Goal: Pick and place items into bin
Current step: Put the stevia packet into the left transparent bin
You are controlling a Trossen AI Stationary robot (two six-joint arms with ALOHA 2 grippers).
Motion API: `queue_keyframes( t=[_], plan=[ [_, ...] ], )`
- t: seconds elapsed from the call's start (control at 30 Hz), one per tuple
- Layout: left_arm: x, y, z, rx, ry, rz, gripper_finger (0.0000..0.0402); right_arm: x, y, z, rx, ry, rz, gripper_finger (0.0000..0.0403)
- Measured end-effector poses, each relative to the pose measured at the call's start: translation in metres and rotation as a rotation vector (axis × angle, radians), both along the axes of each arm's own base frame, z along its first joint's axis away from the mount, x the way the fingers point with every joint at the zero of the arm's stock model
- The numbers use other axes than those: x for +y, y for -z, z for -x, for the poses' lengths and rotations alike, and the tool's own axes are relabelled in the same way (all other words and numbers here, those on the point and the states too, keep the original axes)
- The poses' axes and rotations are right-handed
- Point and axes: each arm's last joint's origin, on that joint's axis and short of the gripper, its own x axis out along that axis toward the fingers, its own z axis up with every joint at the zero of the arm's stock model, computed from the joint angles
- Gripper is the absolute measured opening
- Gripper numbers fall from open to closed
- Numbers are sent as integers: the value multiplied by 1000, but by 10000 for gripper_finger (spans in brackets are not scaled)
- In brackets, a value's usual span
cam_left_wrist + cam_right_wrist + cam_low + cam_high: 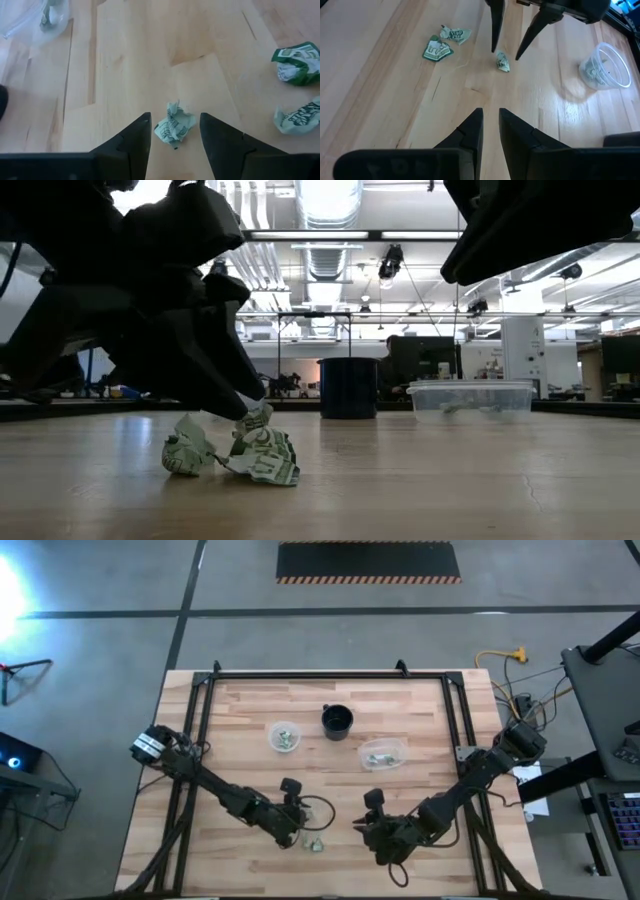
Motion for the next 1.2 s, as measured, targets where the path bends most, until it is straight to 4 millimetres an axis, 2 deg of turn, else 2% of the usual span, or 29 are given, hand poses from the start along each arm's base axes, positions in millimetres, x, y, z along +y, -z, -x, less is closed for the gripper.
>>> queue_keyframes(
  t=[0.53, 1.2],
  plan=[
    [8, 1, -5, 16, -1, 40, 148, 0, 0, 0, 0, 0, 0, 52],
    [11, 4, -5, 36, 3, 47, 38, 0, 0, 0, 0, 0, 0, 52]
  ],
)
